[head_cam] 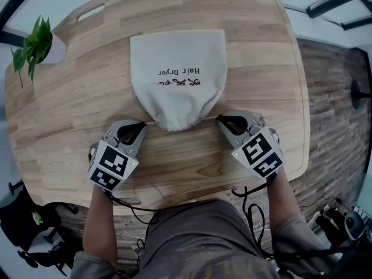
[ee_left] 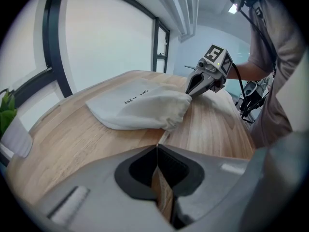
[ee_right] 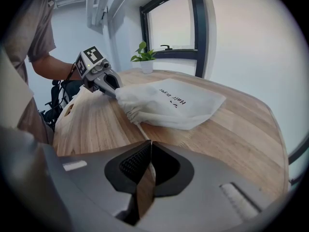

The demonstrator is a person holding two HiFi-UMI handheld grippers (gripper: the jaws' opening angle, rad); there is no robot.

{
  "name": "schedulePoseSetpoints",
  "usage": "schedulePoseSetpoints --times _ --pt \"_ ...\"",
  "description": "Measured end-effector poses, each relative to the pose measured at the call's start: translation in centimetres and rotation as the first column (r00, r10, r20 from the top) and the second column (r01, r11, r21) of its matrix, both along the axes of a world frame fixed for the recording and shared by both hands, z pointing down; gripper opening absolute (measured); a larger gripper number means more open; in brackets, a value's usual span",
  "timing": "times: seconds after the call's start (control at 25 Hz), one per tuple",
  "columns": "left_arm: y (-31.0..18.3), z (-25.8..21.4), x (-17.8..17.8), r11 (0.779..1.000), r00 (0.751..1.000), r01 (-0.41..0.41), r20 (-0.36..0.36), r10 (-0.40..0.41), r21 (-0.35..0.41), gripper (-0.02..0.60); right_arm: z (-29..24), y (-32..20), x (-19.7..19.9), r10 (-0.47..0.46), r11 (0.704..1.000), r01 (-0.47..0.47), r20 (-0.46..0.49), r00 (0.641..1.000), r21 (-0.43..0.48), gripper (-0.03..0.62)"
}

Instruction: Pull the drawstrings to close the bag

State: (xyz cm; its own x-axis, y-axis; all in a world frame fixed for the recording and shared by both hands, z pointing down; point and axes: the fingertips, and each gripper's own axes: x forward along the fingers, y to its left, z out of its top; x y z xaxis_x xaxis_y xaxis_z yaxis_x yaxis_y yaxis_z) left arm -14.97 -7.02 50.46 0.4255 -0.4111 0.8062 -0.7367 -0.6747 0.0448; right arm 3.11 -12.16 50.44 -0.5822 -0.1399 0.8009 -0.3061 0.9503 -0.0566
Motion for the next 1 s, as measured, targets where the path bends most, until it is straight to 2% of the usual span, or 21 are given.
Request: schedulePoseSetpoints --times 0.52,0.64,0.76,0.8,0.88,1.0 --pt "1.2 0.5 -3.3 0.999 0.999 0.045 -0.006 -0.045 -0.026 0.009 0.4 0.1 0.2 0.014 1.0 -0.014 -0.017 1.0 -0.022 0.035" --pt "1.1 0.6 -3.1 0.999 1.0 0.029 0.008 -0.029 -0.034 0.011 0.4 0.5 0.0 -0.04 0.999 0.039 -0.023 0.999 -0.037 0.037" --pt "0.9 0.4 -2.3 0.999 0.998 -0.04 0.039 0.041 -0.031 0.017 0.3 0.7 -0.1 -0.126 0.992 0.126 -0.077 0.989 -0.004 0.049" --pt "0.7 0.2 -1.8 0.998 0.997 -0.064 0.042 0.065 -0.018 0.029 0.1 0.8 0.0 -0.137 0.99 0.139 -0.084 0.987 0.007 0.084" --pt "0.3 -0.4 -0.6 0.996 0.996 -0.091 0.006 0.091 0.006 0.123 -0.5 0.8 -0.2 -0.138 0.99 0.139 -0.066 0.988 0.018 0.141" --pt "0.2 -0.4 0.8 0.994 0.993 -0.111 -0.04 0.111 0.01 0.144 -0.7 0.8 -0.5 -0.13 0.991 0.131 -0.042 0.991 0.018 0.146"
